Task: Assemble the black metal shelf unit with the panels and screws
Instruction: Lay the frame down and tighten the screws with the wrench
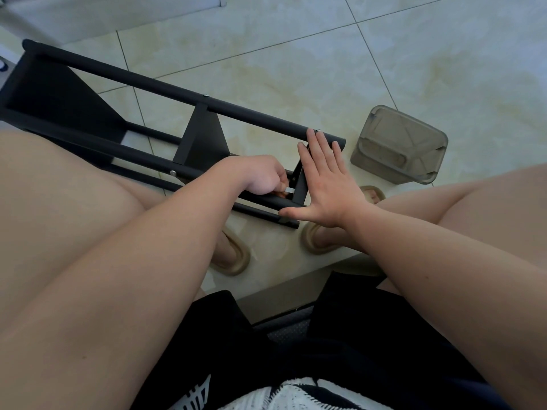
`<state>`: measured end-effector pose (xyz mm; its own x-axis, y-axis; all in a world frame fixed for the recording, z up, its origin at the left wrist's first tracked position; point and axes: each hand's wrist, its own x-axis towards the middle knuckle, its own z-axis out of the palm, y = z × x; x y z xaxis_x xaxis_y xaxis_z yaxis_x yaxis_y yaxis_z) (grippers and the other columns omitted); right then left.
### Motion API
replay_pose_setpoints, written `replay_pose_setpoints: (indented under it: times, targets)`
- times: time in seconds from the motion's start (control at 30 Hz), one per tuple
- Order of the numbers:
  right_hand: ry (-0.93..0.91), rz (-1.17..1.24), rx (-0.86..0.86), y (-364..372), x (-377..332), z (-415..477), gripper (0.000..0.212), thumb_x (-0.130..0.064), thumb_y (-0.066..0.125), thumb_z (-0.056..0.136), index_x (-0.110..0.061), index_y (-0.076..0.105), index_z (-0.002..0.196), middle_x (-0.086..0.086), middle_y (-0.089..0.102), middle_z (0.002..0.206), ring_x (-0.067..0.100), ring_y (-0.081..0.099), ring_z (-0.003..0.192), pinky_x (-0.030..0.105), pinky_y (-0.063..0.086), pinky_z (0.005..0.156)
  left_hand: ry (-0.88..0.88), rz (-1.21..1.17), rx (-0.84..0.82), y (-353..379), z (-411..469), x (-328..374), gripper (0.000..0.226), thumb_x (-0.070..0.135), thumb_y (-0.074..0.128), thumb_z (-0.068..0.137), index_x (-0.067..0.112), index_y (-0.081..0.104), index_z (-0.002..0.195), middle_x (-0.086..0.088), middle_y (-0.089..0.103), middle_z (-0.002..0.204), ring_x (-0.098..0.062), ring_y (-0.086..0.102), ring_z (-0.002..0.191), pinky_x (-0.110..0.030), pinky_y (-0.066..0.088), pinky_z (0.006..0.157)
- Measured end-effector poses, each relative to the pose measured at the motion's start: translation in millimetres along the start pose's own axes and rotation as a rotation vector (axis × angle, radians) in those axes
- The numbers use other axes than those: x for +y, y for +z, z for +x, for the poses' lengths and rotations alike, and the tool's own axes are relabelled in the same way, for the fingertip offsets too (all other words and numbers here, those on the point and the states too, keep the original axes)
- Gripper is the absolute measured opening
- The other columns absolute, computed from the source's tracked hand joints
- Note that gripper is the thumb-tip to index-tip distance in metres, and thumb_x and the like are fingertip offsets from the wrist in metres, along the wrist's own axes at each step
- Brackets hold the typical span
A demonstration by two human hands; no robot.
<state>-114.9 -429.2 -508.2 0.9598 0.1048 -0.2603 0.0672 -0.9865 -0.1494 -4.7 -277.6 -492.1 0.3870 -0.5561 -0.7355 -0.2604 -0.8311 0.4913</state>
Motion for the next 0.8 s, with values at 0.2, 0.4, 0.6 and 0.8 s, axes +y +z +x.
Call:
replay_pose_setpoints:
  times: [0.2, 0.4, 0.6, 0.8]
  targets:
    - [-0.002, 0.013, 0.006, 0.0, 0.1, -0.6, 0.135, -0.096, 0.031, 0.068, -0.002, 0.001, 0.161, 0.017, -0.016, 0.167, 0.03, -0.018, 0.155, 0.046, -0.013, 0.125, -0.012, 0.059, -0.032, -0.5, -2.3, 2.4, 0.01, 0.021, 0.057, 0.098, 0.023, 0.067, 0.099, 0.009, 0.062, 0.091, -0.02, 0.056, 0.095, -0.032, 0.043, 0.085]
    - [-0.004, 0.016, 0.004, -0.4, -0.5, -0.8, 0.134, -0.095, 0.031, 0.068, -0.003, 0.001, 0.161, 0.017, -0.016, 0.167, 0.03, -0.019, 0.154, 0.046, -0.014, 0.124, -0.024, 0.104, -0.056, -0.9, -6.5, 7.5, 0.02, 0.023, 0.056, 0.099, 0.016, 0.07, 0.111, 0.0, 0.067, 0.106, -0.025, 0.059, 0.104, -0.038, 0.045, 0.096]
    - [-0.002, 0.013, -0.001, -1.1, -0.3, -0.6, 0.135, -0.096, 0.029, 0.067, -0.003, 0.001, 0.161, 0.017, -0.017, 0.167, 0.03, -0.019, 0.154, 0.047, -0.013, 0.125, -0.037, 0.045, 0.057, -5.3, -6.5, 4.3, 0.014, 0.022, 0.064, 0.094, 0.019, 0.077, 0.1, 0.005, 0.072, 0.094, -0.022, 0.065, 0.098, -0.033, 0.05, 0.09]
    - [0.0, 0.015, -0.003, -0.7, -0.5, -0.2, 0.135, -0.095, 0.032, 0.068, -0.002, 0.002, 0.161, 0.017, -0.017, 0.167, 0.03, -0.019, 0.154, 0.047, -0.013, 0.124, -0.018, -0.011, 0.095, -4.5, -4.8, 6.1, 0.013, 0.023, 0.073, 0.087, 0.035, 0.069, 0.083, 0.007, 0.071, 0.101, -0.018, 0.065, 0.099, -0.034, 0.05, 0.093]
